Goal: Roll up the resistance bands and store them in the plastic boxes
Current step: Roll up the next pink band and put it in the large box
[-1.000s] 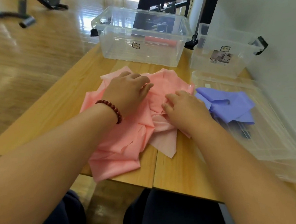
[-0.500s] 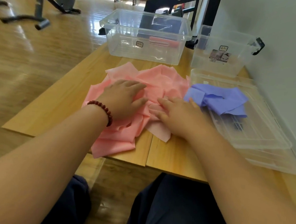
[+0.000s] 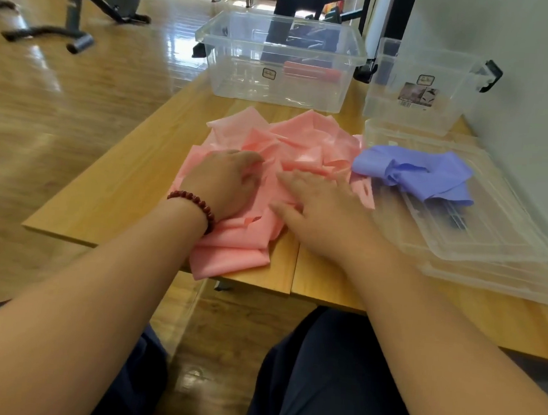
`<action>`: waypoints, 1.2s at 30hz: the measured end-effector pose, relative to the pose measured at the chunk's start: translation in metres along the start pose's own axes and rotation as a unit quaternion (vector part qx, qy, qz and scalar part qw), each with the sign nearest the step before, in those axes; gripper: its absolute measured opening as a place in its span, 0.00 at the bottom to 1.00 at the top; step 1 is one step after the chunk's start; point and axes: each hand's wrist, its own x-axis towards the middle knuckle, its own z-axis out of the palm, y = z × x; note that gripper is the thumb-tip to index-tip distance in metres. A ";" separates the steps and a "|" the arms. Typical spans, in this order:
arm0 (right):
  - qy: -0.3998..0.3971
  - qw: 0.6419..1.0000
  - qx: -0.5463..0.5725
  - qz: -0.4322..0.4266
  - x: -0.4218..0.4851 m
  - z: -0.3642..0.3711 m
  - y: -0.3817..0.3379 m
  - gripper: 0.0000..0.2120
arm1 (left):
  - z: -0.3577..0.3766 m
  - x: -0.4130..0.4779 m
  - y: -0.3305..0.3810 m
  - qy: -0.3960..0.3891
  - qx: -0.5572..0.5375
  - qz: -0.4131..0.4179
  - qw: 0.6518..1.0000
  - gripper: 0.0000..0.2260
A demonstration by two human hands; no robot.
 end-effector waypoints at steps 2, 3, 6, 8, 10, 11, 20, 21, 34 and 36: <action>-0.044 0.997 -0.058 0.019 -0.004 0.009 0.003 0.26 | -0.002 0.000 0.001 0.011 -0.018 -0.017 1.000 0.15; -0.050 0.995 -0.074 0.036 -0.005 0.011 0.007 0.26 | -0.004 0.000 0.001 0.017 -0.028 -0.026 0.999 0.15; -0.043 0.989 -0.121 0.075 0.002 0.009 0.016 0.25 | -0.012 0.003 -0.002 0.036 -0.048 -0.044 0.997 0.16; -0.049 0.984 -0.144 0.096 0.009 0.005 0.021 0.24 | -0.018 0.006 -0.005 0.047 -0.058 -0.044 0.996 0.15; -0.050 0.982 -0.143 0.115 0.015 0.005 0.023 0.24 | -0.023 0.007 -0.006 0.045 -0.067 -0.044 0.996 0.14; -0.044 0.982 -0.135 0.122 0.017 0.006 0.024 0.24 | -0.023 0.006 -0.008 0.036 -0.071 -0.043 0.996 0.14; 0.149 0.979 0.104 0.097 -0.001 0.001 -0.001 0.23 | -0.010 -0.010 -0.018 0.025 -0.076 -0.046 0.996 0.12; 0.180 0.972 0.129 0.082 -0.004 0.000 -0.008 0.21 | -0.010 -0.011 -0.016 0.019 -0.078 -0.045 0.996 0.13; 0.252 0.945 0.158 0.138 -0.021 0.015 0.008 0.08 | -0.022 -0.028 -0.005 0.067 -0.215 -0.007 0.974 0.07; 0.260 0.937 0.205 0.110 -0.023 0.011 0.002 0.06 | -0.020 -0.030 0.001 0.080 -0.219 0.017 0.972 0.08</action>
